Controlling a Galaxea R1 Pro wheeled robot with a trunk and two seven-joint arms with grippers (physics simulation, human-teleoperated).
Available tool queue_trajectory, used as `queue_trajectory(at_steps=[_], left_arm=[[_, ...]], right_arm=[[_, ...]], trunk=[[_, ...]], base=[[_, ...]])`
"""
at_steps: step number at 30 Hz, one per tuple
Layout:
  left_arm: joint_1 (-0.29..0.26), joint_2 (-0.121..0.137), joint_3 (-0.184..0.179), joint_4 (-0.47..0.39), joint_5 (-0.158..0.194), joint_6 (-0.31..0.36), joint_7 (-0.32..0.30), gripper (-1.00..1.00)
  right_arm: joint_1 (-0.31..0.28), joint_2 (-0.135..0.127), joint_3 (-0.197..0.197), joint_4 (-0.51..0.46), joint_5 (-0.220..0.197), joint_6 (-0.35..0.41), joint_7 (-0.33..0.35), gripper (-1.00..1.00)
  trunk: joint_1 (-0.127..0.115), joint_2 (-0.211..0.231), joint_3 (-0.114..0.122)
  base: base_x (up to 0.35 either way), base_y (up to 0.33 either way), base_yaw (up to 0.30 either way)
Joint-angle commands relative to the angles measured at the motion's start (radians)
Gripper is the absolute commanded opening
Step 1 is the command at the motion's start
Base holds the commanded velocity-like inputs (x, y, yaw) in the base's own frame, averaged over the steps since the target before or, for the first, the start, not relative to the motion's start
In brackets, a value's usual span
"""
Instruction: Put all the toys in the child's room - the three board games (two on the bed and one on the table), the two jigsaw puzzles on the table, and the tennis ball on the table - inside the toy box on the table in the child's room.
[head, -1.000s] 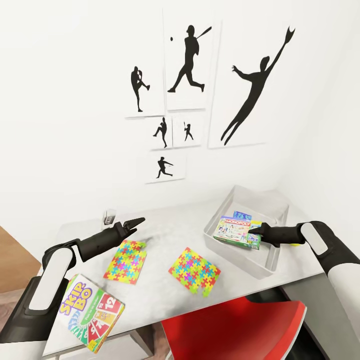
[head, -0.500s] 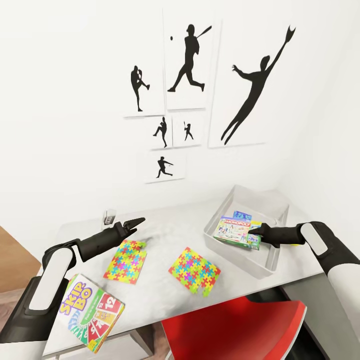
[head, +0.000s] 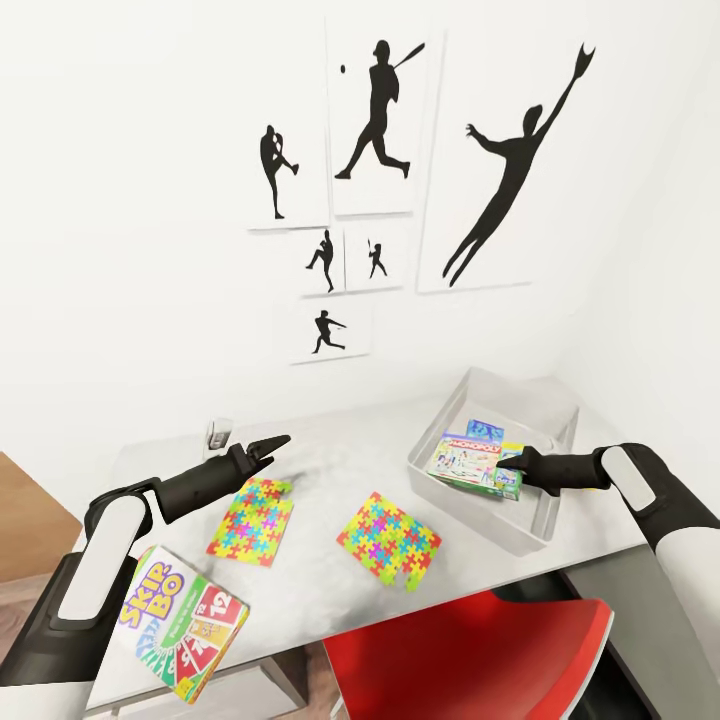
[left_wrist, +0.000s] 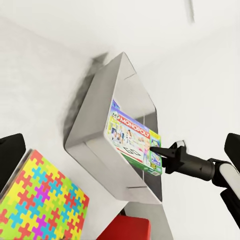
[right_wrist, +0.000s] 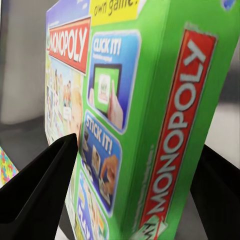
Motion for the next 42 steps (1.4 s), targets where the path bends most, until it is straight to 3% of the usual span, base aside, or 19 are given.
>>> queue_trajectory(at_steps=[1,11,12,42], left_arm=[[-0.001,0.000,0.002,0.000,-0.006,0.005,-0.007,1.00],[-0.001,0.000,0.001,0.000,-0.006,0.005,-0.008,1.00],[-0.001,0.000,0.002,0.000,-0.006,0.005,-0.007,1.00],[-0.001,0.000,0.001,0.001,-0.007,0.005,-0.006,1.00]], right_arm=[[-0.001,-0.001,0.003,0.000,0.007,0.001,0.009,-1.00],[-0.002,-0.001,0.003,0.001,0.006,0.001,0.006,-1.00],[-0.002,-0.001,0.003,0.001,0.006,0.001,0.005,1.00],[-0.002,-0.001,0.005,-0.008,0.007,0.001,0.002,1.00]], trunk=[[0.001,-0.002,-0.002],[0.001,-0.002,-0.003],[0.001,-0.002,-0.003],[0.001,-0.002,-0.003]], base=[[0.000,0.000,0.000],[0.000,0.000,0.000],[0.000,0.000,0.000],[0.000,0.000,0.000]])
